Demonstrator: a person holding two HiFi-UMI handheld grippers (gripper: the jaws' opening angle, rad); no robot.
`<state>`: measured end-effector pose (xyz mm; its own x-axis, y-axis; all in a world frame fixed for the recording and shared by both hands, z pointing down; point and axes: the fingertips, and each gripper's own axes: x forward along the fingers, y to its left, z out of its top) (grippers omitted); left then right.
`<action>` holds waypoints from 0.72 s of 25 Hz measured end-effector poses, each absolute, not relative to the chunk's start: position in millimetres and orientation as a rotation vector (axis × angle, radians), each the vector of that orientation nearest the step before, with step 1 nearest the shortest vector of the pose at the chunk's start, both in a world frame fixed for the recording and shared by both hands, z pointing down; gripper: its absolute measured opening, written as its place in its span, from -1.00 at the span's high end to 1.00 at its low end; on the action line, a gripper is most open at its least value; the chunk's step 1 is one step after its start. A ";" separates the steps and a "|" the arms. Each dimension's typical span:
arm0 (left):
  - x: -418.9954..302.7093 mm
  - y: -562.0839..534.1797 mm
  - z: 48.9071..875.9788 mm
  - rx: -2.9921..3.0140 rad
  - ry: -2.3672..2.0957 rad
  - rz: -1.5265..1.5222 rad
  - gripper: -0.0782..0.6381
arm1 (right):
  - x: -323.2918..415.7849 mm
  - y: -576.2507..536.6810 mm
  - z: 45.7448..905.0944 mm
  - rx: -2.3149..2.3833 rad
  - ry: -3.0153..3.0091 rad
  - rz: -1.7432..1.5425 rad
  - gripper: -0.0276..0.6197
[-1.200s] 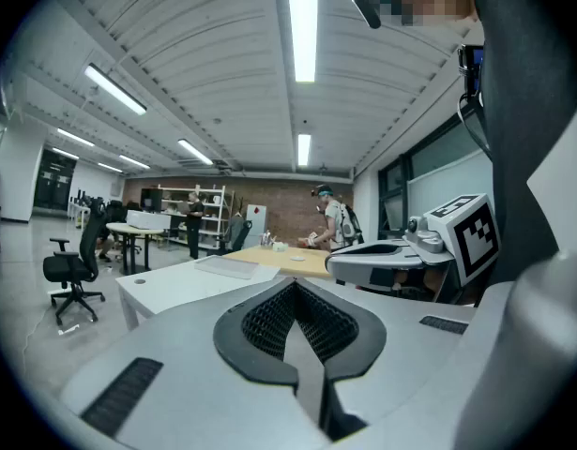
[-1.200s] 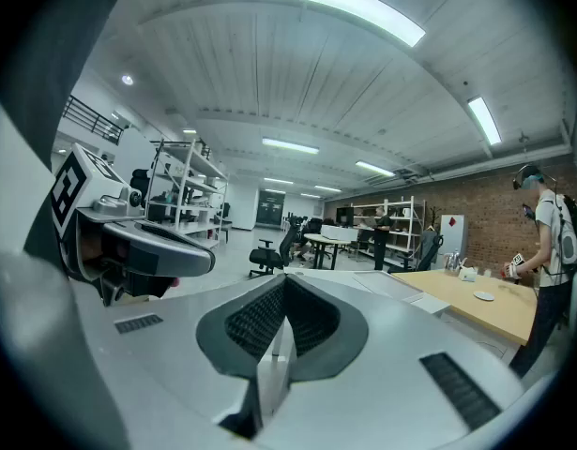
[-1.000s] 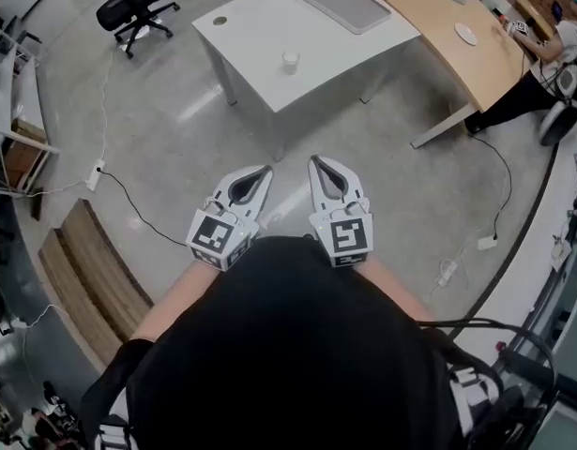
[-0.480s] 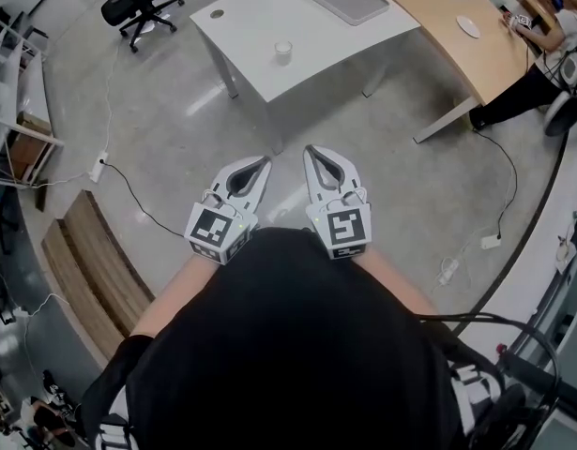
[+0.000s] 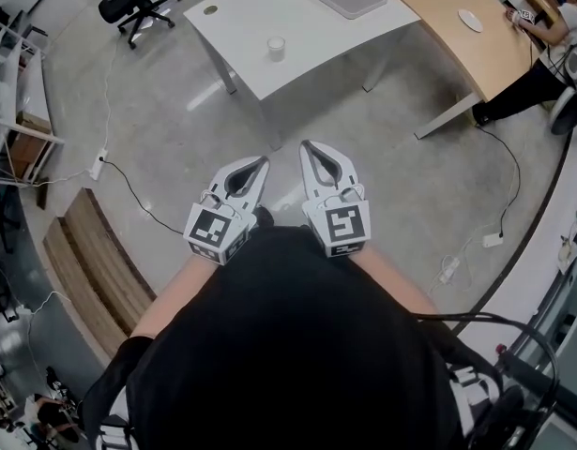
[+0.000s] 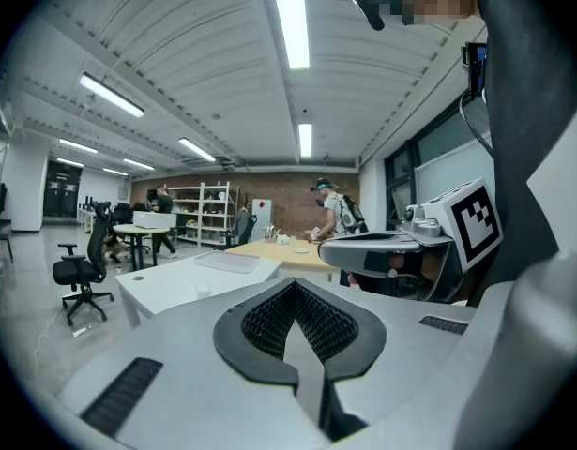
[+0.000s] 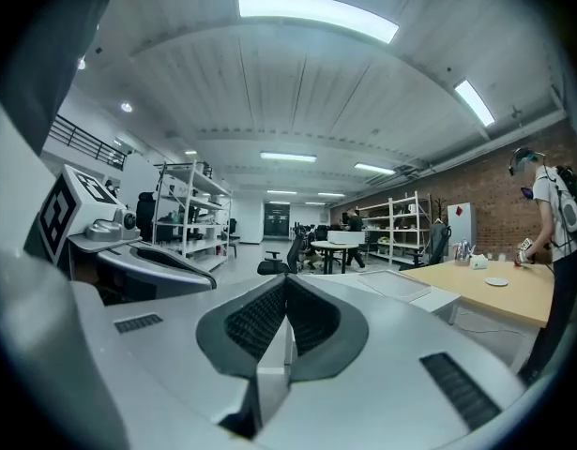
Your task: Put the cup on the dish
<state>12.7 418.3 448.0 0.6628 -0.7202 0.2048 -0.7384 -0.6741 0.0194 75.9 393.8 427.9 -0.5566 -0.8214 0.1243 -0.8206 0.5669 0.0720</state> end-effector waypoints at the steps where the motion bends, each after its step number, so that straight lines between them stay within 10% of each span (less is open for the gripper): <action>1: 10.1 412.1 450.7 2.765 -1.220 0.277 0.77 | 74.1 387.1 429.4 1.402 -2.648 -0.002 0.87; 18: -61.1 154.3 491.0 2.684 -1.093 0.190 0.77 | 2.6 155.8 483.9 1.366 -2.484 0.115 0.87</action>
<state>-61.1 154.3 491.0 0.7121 -0.6706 0.2077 -0.7014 -0.6926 0.1684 2.6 155.8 483.9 -0.5010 -0.8115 0.3006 -0.8359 0.5438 0.0748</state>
